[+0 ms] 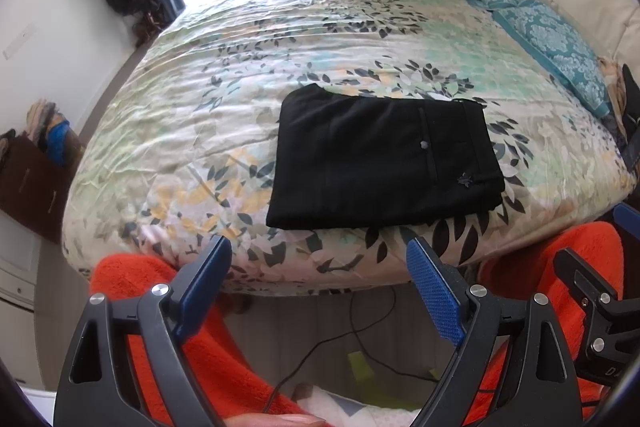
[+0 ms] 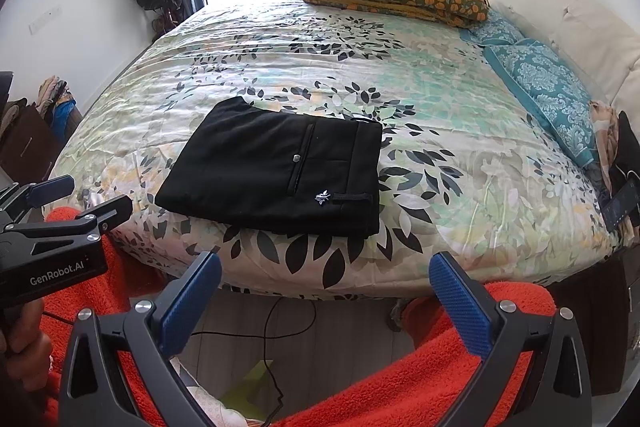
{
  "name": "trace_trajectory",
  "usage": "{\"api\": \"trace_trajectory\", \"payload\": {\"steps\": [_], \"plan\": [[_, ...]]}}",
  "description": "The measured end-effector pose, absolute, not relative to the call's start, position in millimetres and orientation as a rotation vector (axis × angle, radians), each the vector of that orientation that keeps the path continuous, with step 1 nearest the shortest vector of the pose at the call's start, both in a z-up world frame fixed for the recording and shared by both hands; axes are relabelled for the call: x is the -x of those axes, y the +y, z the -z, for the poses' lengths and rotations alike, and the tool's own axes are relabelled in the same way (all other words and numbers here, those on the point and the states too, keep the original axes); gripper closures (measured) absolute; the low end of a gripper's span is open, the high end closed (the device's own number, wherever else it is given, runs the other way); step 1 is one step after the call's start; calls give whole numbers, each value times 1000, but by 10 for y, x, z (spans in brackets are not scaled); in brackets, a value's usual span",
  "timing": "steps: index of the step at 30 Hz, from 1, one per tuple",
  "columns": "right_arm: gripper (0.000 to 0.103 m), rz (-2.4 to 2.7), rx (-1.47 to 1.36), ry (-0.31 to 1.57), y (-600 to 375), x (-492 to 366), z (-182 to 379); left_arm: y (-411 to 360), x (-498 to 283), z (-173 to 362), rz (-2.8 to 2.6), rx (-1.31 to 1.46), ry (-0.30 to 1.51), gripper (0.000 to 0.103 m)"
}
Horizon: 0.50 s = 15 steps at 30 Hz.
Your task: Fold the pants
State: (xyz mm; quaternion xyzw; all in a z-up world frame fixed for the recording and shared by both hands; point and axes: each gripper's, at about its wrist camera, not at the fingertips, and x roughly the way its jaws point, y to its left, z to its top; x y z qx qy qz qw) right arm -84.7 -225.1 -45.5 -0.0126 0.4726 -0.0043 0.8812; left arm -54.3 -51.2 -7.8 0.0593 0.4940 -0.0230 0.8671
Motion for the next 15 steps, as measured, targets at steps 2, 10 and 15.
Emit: {"api": "trace_trajectory", "payload": {"steps": [2,10,15], "plan": [[0,10,33,985,-2239,851,452,-512,547,79,47,-123,1034,12],[0,16,45,989,-2211,853,458,-507,548,88,45,-125,1033,12],[0,17,44,986,-2220,856,459,-502,547,80,49,-129,1029,12]]}}
